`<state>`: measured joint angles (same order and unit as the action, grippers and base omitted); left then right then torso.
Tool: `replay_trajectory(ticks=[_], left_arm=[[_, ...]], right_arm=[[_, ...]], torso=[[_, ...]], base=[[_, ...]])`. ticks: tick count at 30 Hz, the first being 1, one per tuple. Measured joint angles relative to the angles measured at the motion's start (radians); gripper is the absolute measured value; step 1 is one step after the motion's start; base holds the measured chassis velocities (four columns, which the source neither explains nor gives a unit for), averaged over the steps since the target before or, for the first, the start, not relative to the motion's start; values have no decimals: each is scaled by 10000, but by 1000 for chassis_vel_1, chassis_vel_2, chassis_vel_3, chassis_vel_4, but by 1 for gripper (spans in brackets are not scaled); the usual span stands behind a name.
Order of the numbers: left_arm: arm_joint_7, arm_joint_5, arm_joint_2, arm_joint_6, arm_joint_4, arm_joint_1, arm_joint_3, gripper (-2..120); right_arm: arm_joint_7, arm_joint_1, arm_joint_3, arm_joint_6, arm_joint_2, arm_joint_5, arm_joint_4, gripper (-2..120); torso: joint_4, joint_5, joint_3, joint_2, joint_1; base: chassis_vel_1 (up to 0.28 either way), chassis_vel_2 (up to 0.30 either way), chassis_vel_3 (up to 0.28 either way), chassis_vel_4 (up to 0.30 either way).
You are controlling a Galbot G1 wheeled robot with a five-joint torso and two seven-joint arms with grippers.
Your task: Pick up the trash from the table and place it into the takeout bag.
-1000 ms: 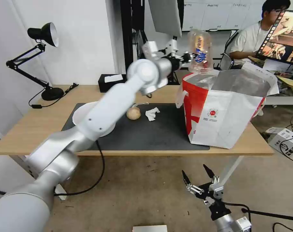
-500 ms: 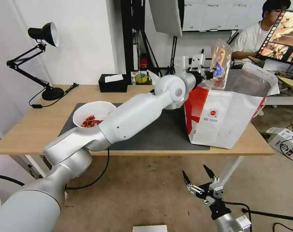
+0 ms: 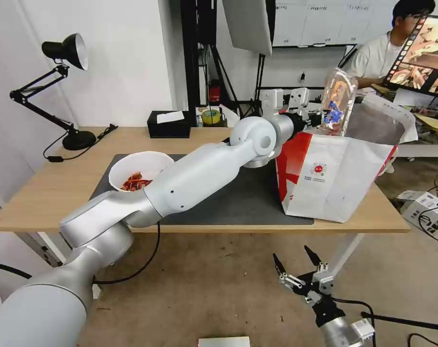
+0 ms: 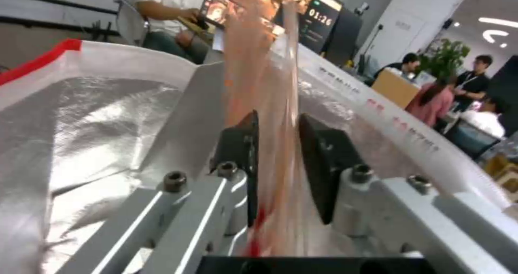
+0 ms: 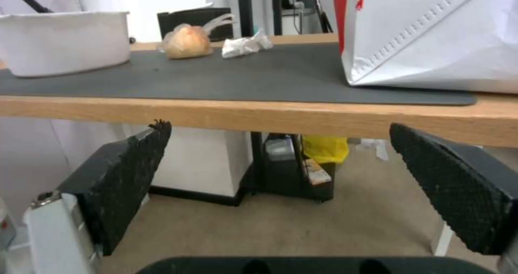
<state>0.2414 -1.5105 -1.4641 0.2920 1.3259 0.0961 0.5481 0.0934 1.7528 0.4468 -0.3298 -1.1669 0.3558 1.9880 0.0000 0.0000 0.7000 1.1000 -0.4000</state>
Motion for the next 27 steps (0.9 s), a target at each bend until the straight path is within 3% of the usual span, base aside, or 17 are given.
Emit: replay_trajectory(ticks=[9, 12, 18, 20, 21, 24, 25, 27], left_arm=[[30, -132, 387, 27, 322, -143, -177, 59], [-96, -199, 1073, 58, 984, -176, -337, 75], [-181, -291, 1892, 23, 1800, -406, -691, 91], [-180, -339, 2493, -72, 2306, -700, -998, 99], [-180, -339, 2493, -72, 2306, -700, -998, 99], [-236, -93, 3891, -443, 3431, -1737, -1353, 100], [-236, -93, 3891, -443, 3431, -1737, -1353, 100], [-547, 708, 5205, -975, 4209, -2899, -1768, 100]], right_arm=[[41, -27, -104, 86, -123, -27, 53, 100], [42, -95, -107, 116, -127, -27, 118, 100], [31, -194, -108, 128, -55, -25, 122, 100], [22, -262, -128, 130, 5, -13, 107, 100], [22, -262, -128, 130, 5, -13, 107, 100], [-38, -447, -325, 141, 140, 16, 42, 100], [-38, -447, -325, 141, 140, 16, 42, 100], [-94, -614, -505, 162, 243, 26, -7, 100]], torso=[[-1, -1, 0, -1, 0], [0, -1, 0, 0, 0], [0, -2, 0, 0, 1], [2, -4, 0, 0, 0], [2, -4, 0, 0, 0], [-1, -4, 0, 0, 0], [-1, -4, 0, 0, 0], [3, -6, 1, 0, 0]], base=[[0, 0, 0, 0], [0, 0, 0, 0], [0, 0, 0, 0], [0, 0, 0, 0], [0, 0, 0, 0], [0, 0, 0, 0], [0, 0, 0, 0], [0, 0, 0, 0]])
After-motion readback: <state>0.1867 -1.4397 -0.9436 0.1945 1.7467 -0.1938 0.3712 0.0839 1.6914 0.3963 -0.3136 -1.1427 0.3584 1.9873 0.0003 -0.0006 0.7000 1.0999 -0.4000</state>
